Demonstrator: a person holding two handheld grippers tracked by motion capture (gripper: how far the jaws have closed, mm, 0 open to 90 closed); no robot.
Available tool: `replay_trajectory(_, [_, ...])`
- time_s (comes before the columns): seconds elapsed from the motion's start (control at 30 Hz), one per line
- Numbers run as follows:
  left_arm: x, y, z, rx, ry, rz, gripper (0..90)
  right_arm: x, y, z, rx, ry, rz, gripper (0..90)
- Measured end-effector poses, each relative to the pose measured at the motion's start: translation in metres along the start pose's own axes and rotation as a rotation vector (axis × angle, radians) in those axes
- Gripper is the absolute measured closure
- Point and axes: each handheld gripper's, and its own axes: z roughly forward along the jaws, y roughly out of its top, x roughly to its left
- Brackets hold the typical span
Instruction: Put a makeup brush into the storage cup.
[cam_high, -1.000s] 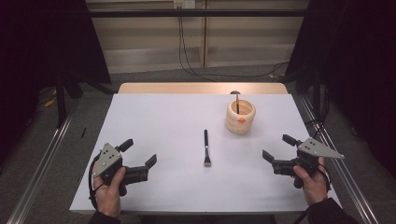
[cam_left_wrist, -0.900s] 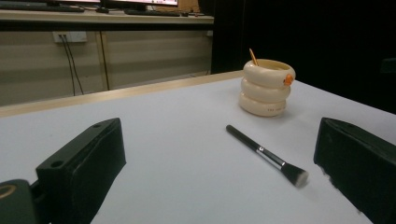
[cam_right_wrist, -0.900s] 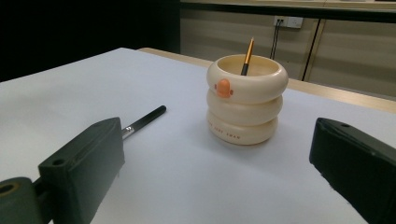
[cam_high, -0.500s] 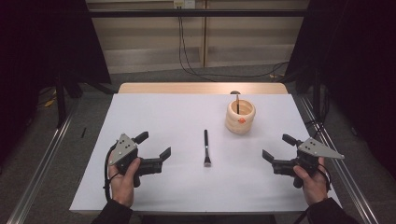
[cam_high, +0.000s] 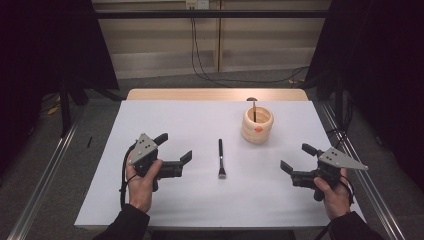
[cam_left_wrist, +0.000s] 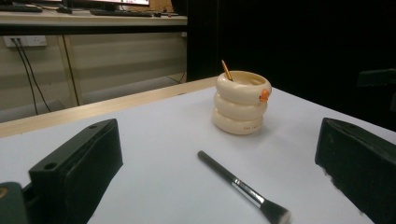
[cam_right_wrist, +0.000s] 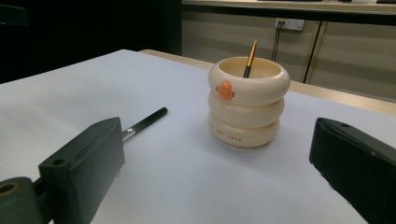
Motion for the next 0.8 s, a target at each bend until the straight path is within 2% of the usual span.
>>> replay_trajectory(0.1, [0.000,0.003,0.006,0.009,-0.010,0.029,0.3,0.000,0.000,0.000,-0.004,-0.003,-0.003,2.9])
replay_trajectory(0.17, [-0.002,0.003,0.011,0.004,-0.023,0.018,0.6,0.000,0.000,0.000,-0.004,-0.004,0.000,2.9])
replay_trajectory(0.23, [-0.003,0.005,0.015,0.013,-0.030,0.034,0.6,0.000,0.000,0.000,-0.004,-0.005,0.000,2.9])
replay_trajectory(0.27, [-0.003,0.006,0.017,0.011,-0.051,0.028,0.6,0.000,0.000,0.000,-0.004,-0.003,0.000,2.9])
replay_trajectory(0.33, [-0.005,0.009,0.020,0.019,-0.042,0.047,0.5,0.000,0.000,0.000,-0.004,-0.001,0.007,2.9])
replay_trajectory(0.37, [-0.006,0.010,0.022,0.025,-0.050,0.054,0.5,0.000,0.000,0.000,-0.006,0.002,0.008,2.9])
replay_trajectory(0.43, [-0.008,0.012,0.026,0.024,-0.056,0.054,0.6,0.000,0.000,0.000,-0.005,0.000,0.008,2.9])
replay_trajectory(0.53, [-0.010,0.015,0.034,0.012,-0.112,0.017,0.8,0.000,0.000,0.000,-0.007,-0.001,0.010,3.2])
replay_trajectory(0.57, [-0.011,0.015,0.035,0.019,-0.094,0.029,0.6,0.000,0.000,0.000,-0.007,0.001,0.009,3.2])
replay_trajectory(0.6, [-0.011,0.015,0.037,0.013,-0.099,0.037,0.3,0.000,0.000,-0.001,-0.008,0.003,0.008,3.2])
replay_trajectory(0.63, [-0.013,0.014,0.039,0.023,-0.084,0.038,0.8,0.001,0.000,-0.001,-0.009,0.003,0.013,3.2])
replay_trajectory(0.73, [-0.013,0.014,0.045,0.038,-0.098,0.042,0.7,0.000,0.000,-0.001,-0.012,0.004,0.011,3.2])
replay_trajectory(0.8, [-0.015,0.016,0.049,0.043,-0.090,0.046,0.8,-0.001,0.000,-0.001,-0.009,0.008,0.012,3.2])
